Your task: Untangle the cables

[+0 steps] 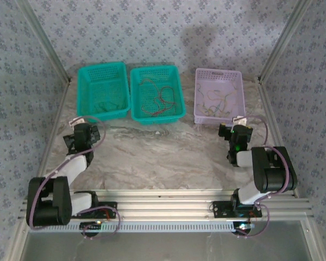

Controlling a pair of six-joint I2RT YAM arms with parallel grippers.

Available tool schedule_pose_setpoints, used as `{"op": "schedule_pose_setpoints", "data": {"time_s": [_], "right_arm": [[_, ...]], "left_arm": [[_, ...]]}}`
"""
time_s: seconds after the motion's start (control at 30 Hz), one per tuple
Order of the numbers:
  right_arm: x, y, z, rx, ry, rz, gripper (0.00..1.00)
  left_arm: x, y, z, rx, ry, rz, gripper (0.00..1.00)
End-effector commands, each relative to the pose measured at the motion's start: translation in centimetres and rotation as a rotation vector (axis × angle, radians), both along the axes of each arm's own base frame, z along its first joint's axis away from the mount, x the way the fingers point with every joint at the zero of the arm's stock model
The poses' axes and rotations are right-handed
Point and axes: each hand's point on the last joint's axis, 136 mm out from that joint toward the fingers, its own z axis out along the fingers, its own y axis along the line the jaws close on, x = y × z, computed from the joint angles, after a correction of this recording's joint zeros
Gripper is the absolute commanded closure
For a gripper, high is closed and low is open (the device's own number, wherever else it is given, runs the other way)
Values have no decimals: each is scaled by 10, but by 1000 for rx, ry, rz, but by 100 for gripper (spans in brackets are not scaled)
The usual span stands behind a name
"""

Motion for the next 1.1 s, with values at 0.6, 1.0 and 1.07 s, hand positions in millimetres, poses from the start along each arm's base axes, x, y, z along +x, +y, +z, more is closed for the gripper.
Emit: {"op": "schedule_pose_setpoints", "data": {"time_s": [0.6,1.0,1.07], "right_arm": [[6,-3,9,-7,-31,-6,0],[6,-3,9,-7,-32,-7,0],[6,-3,9,-7,-32,-7,0]], "left_arm": [[54,-37,-16,11,-152,-213,0],[54,-38,-14,7,-158,-215,0],[54,-37,-15,8,-158,-215,0]]}}
